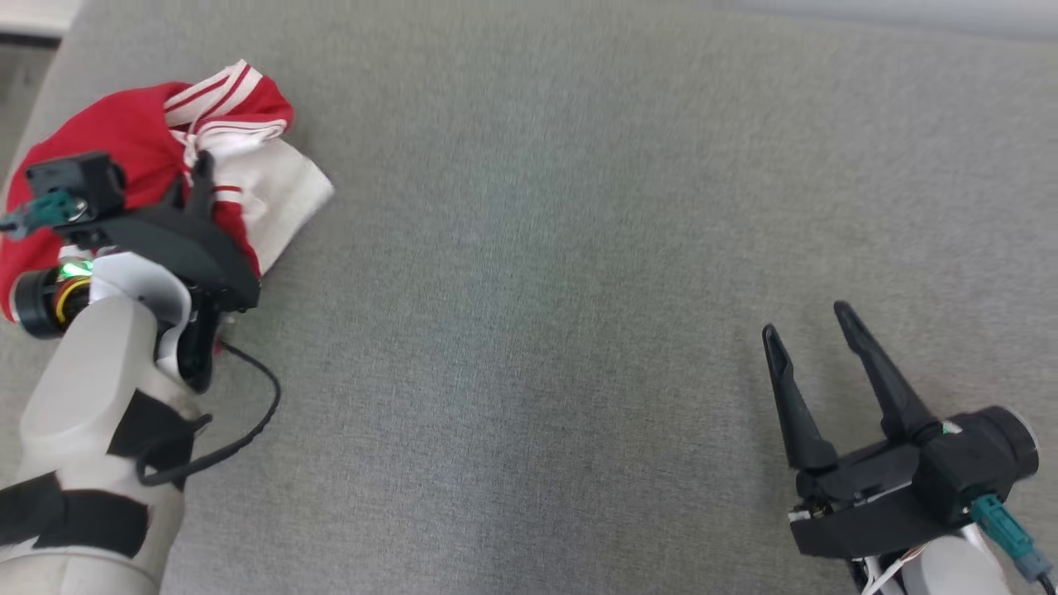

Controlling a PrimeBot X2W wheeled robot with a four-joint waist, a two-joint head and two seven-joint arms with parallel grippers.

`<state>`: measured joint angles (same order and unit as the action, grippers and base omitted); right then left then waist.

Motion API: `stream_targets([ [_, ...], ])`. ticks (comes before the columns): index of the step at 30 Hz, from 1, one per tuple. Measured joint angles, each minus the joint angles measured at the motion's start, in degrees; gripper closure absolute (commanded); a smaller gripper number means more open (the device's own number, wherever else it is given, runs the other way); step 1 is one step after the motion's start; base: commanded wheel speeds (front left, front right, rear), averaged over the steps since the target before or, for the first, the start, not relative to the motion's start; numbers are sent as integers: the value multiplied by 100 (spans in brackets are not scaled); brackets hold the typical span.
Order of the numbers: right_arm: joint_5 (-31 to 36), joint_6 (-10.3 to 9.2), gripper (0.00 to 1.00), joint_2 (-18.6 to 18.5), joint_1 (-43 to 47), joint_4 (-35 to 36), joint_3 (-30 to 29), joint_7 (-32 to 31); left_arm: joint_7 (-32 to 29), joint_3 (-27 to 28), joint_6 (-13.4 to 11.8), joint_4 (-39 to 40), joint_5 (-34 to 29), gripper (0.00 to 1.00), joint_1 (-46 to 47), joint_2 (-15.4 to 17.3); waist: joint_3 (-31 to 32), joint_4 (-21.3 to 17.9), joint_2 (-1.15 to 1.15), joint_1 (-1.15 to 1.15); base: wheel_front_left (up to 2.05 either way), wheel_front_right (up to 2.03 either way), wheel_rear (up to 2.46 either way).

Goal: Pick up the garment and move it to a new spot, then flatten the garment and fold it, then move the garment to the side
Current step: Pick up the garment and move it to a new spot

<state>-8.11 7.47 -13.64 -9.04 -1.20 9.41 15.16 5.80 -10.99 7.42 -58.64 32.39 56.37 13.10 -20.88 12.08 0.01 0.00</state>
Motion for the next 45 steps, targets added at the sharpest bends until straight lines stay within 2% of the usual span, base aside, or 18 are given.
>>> stream_targets([
  [8,-101,0,0,291,283,-82,-81,-1,320,-311,1,613,257,100,-378,249,548,-134,0,-1,0,0,0],
  [15,-179,0,0,548,525,-105,-127,-1,146,-536,8,1434,471,100,-834,464,1135,-392,-1,-1,0,0,0],
  [23,-229,0,0,661,675,-85,-199,0,-315,-676,-103,2631,606,100,-1416,465,1538,-1060,-1,-1,0,0,0],
  [32,-339,0,0,722,785,-40,-314,-1,-746,-844,-398,3675,714,100,-2125,353,1784,-1996,-1,-1,0,0,0],
  [40,-341,0,0,755,761,32,-314,-1,-825,-1150,-493,3729,699,100,-2377,76,1753,-2740,-1,-1,0,0,0],
  [45,-337,0,0,838,659,92,-312,-1,-805,-1456,-435,3044,578,100,-2319,-170,1414,-3002,-1,1,0,0,0],
])
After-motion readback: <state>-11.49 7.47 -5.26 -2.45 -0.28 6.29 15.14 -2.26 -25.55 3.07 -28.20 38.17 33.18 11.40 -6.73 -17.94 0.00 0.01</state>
